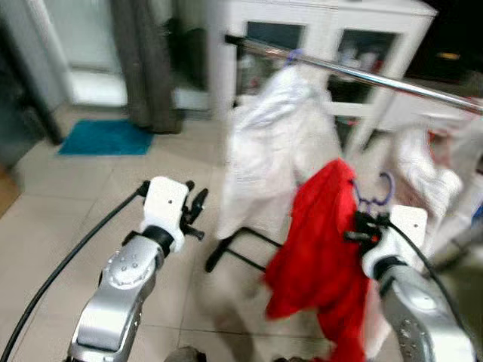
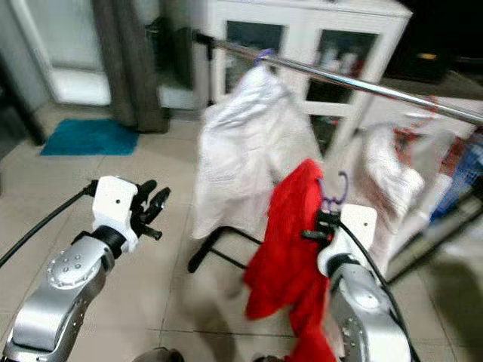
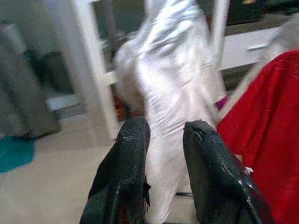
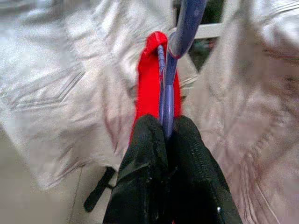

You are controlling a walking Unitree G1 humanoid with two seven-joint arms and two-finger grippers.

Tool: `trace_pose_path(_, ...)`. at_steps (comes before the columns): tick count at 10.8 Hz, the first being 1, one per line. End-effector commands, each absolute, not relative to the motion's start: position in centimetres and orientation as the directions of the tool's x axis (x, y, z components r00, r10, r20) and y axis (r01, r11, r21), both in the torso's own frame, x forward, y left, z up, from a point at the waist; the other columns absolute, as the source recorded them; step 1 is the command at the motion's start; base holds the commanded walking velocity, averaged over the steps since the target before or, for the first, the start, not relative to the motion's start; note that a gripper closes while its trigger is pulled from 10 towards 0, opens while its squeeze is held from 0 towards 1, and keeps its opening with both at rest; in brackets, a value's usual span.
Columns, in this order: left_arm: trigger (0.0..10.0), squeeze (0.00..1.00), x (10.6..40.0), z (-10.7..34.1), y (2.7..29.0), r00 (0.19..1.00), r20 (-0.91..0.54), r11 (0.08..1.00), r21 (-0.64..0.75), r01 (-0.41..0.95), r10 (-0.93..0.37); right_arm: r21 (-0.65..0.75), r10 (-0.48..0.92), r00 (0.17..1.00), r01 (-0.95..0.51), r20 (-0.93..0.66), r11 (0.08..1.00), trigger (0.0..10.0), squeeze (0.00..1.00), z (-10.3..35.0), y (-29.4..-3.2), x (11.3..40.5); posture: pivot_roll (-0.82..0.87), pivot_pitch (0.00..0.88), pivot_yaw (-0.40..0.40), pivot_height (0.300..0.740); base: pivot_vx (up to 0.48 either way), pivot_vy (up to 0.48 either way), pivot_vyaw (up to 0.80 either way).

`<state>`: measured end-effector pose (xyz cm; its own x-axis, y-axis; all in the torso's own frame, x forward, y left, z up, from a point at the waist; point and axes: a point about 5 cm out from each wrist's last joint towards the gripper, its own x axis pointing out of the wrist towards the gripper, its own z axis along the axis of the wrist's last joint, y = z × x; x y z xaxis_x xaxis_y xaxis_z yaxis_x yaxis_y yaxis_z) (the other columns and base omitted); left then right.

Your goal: Hang hanger

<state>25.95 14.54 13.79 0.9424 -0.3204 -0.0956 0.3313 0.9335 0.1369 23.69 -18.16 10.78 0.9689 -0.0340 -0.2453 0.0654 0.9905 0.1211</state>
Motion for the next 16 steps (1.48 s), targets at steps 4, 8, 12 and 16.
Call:
trace_pose_path(4, 10.0, 0.0, 25.9, 13.9, 13.7, 0.929, -0.081, 0.918, 0.143, 0.369, -0.361, 0.13, -0.04, 0.975, 0.07, -0.219, 0.989, 10.0, 0.0, 11.9, -17.8, 23.5, 0.0, 0.017, -0.027, 0.74, 0.25, 0.0, -0.72)
trace_pose_path(8, 10.0, 0.0, 25.5, 13.9, 13.6, 0.924, -0.084, 0.912, 0.149, 0.382, -0.374, 0.133, 0.119, 0.967, -0.09, -0.224, 0.987, 10.0, 0.0, 11.9, -16.1, 23.6, 0.01, 0.016, -0.036, 0.74, 0.063, 0.0, 0.0)
trace_pose_path(12, 10.0, 0.0, 25.6, 14.5, 12.9, 0.897, -0.09, 0.883, 0.157, 0.442, -0.433, 0.124, 0.186, 0.964, -0.164, -0.191, 0.979, 10.0, 0.0, 12.7, -14.7, 25.1, 0.03, 0.003, -0.043, 0.74, 0.0, 0.0, 0.0)
trace_pose_path(16, 10.0, 0.0, 25.9, 15.1, 12.3, 0.899, -0.068, 0.885, 0.16, 0.437, -0.432, 0.114, 0.293, 0.939, -0.275, -0.182, 0.955, 10.0, 0.0, 13.5, -12.2, 27.9, 0.05, 0.0, -0.062, 0.74, 0.0, 0.0, 0.0)
